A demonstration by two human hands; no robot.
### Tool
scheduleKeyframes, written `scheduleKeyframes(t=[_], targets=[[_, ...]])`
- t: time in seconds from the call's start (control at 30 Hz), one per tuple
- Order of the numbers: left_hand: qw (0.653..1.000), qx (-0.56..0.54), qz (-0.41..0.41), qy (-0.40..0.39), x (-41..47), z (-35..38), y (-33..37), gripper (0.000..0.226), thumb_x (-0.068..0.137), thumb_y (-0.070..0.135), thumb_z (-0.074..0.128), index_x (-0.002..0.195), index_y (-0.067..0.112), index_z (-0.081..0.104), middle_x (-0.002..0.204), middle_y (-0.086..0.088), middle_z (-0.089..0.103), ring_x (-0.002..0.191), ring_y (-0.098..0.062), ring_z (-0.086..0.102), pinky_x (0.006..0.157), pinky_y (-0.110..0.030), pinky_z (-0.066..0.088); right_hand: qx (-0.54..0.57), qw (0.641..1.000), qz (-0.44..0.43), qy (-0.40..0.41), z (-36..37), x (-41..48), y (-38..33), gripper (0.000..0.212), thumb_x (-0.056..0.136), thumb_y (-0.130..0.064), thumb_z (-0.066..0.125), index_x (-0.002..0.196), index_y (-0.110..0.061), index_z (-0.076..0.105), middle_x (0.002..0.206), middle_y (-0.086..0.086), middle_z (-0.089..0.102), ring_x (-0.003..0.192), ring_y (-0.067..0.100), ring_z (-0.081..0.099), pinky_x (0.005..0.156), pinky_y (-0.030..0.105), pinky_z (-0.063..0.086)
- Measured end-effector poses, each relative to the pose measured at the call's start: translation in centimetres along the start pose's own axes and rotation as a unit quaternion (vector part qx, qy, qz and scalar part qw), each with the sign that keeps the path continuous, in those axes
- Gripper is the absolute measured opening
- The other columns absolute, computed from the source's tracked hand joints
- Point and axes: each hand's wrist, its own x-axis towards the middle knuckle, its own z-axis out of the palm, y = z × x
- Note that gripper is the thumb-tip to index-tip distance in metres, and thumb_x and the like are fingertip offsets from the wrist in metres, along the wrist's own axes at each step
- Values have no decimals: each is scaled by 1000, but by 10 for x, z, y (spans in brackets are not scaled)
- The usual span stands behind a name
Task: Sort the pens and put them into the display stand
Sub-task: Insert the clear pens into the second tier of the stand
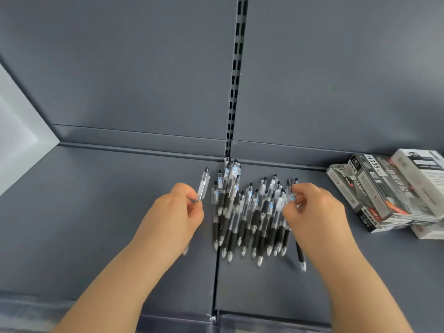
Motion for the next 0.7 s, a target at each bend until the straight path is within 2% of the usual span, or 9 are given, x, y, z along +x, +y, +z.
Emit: scheduleKeyframes(t=[0.1, 0.2, 0.23, 0.37, 0.57, 0.7], targets=[[997, -68, 42, 13, -6, -21, -17, 30, 94, 24, 51, 123, 26, 47, 87, 15, 63, 81, 1, 57, 67, -10, 42, 46, 998, -22, 39, 5, -14, -30, 27, 86, -15, 57, 113, -19, 61, 95, -2, 58, 78, 10, 50, 64, 11, 29], [991, -114, 73, 13, -13, -48, -41, 34, 92, 24, 54, 124, 32, 48, 88, 19, 63, 79, 4, 56, 65, -3, 39, 100, 992, -35, 68, 16, -33, -70, 22, 84, -14, 60, 101, -28, 60, 85, -9, 58, 76, 2, 54, 69, 8, 36], [989, -126, 82, 11, -15, -58, -52, 32, 91, 24, 55, 121, 35, 49, 88, 19, 63, 78, 4, 56, 65, -3, 39, 119, 990, -36, 69, 22, -40, -86, 22, 84, -13, 60, 98, -30, 59, 83, -11, 58, 75, 1, 55, 69, 10, 39], [979, -182, 97, -1, -25, -102, -98, 28, 90, 26, 57, 107, 44, 45, 89, 22, 64, 75, -1, 58, 64, -9, 43, 198, 977, -48, 56, 47, -74, -152, 28, 85, -10, 62, 85, -37, 53, 81, -14, 60, 73, -3, 55, 63, 1, 38], [969, -223, 104, -3, -39, -161, -168, 19, 87, 26, 58, 96, 39, 48, 89, 31, 63, 85, 7, 57, 68, -2, 41, 287, 955, -64, 29, 88, -111, -238, 20, 84, -13, 65, 82, -31, 59, 75, -12, 63, 70, 1, 59, 60, 6, 43], [965, -244, 96, 5, -47, -186, -195, 14, 89, 26, 57, 96, 36, 50, 91, 33, 64, 86, 9, 60, 69, -6, 44, 314, 947, -72, 4, 109, -124, -273, 21, 85, -13, 65, 80, -32, 59, 83, -18, 63, 71, 1, 60, 61, 7, 44]])
